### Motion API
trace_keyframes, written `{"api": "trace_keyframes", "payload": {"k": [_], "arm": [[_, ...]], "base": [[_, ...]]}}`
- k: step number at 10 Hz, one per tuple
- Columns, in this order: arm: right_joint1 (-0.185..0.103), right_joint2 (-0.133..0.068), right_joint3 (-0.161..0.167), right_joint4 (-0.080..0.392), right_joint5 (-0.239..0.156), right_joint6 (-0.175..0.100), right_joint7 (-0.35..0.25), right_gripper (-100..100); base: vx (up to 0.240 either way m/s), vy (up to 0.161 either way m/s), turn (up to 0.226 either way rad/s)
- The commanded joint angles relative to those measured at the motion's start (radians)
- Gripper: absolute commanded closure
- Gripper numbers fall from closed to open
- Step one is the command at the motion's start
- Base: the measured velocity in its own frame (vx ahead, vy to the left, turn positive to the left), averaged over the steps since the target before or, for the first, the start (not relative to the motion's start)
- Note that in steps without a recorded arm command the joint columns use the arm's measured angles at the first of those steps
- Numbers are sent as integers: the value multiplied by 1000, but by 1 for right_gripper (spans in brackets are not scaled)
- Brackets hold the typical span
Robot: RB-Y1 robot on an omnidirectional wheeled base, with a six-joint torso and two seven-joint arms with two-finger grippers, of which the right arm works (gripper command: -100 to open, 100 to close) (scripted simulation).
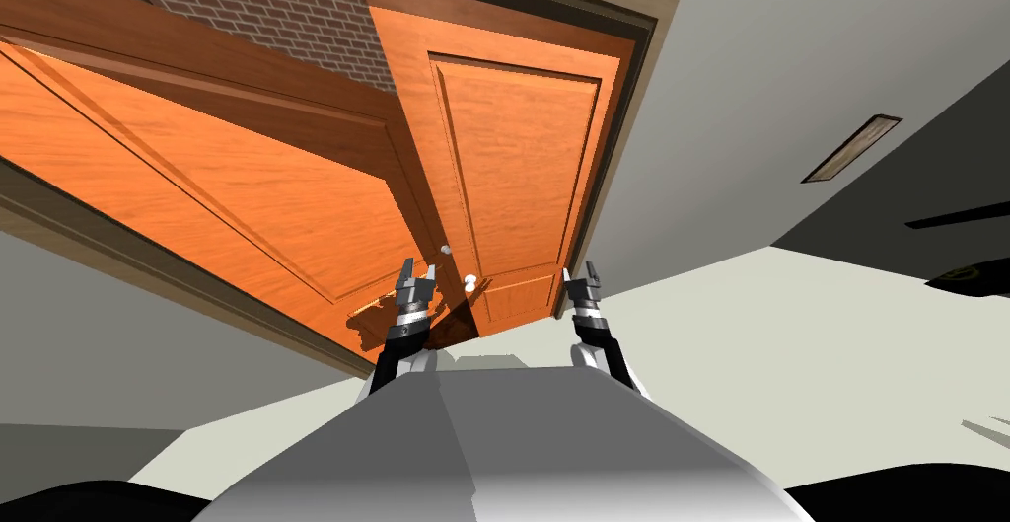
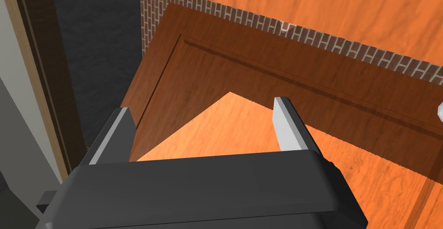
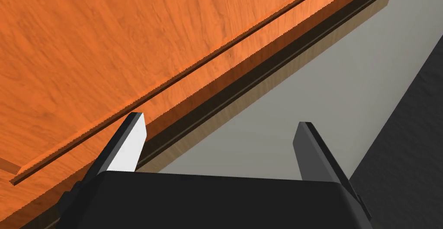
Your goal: Push the door open
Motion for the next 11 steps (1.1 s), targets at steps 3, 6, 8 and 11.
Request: {"api": "trace_keyframes", "payload": {"k": [3, 6, 8, 11], "arm": [[-20, -7, 35, 71, -45, -27, -60, -100], [-33, -10, 60, 122, -78, -47, -103, -100], [-43, -13, 80, 162, -103, -62, -137, -100], [-56, -15, 106, 215, -137, -82, -181, -100]], "base": [[103, -40, 73], [78, -30, 65], [53, -5, 69], [46, -2, 73]]}}
